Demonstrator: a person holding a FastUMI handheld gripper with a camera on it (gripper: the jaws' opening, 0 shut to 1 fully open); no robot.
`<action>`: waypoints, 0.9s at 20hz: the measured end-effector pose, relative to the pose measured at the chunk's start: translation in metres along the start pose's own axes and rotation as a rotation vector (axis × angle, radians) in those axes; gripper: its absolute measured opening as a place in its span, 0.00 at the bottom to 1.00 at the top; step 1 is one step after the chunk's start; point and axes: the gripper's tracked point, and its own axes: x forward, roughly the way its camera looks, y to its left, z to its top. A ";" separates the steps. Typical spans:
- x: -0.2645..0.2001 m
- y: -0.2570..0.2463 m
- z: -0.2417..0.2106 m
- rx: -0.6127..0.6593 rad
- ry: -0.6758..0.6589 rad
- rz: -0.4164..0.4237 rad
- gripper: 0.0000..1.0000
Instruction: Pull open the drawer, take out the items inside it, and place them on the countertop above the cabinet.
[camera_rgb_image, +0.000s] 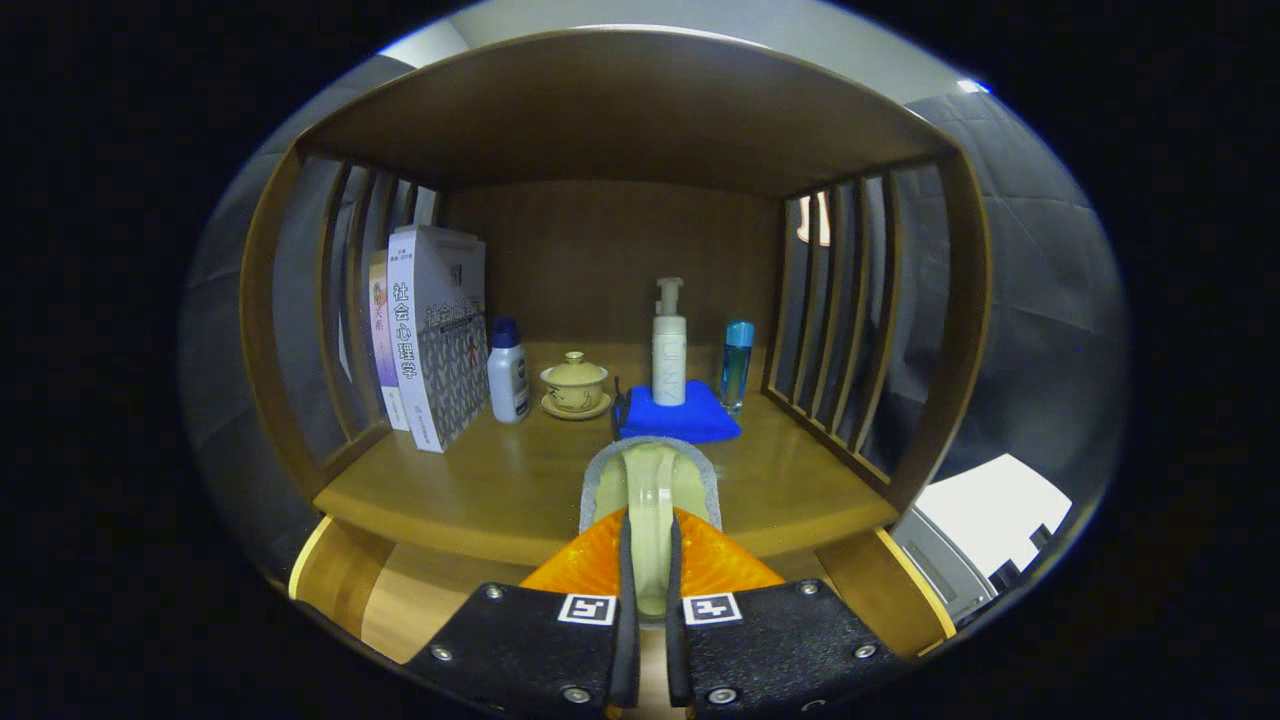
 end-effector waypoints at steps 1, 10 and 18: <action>0.005 0.003 0.002 -0.003 -0.003 0.009 0.11; 0.064 0.033 0.023 0.070 -0.034 0.117 0.13; 0.092 0.034 0.012 0.130 0.029 0.140 0.25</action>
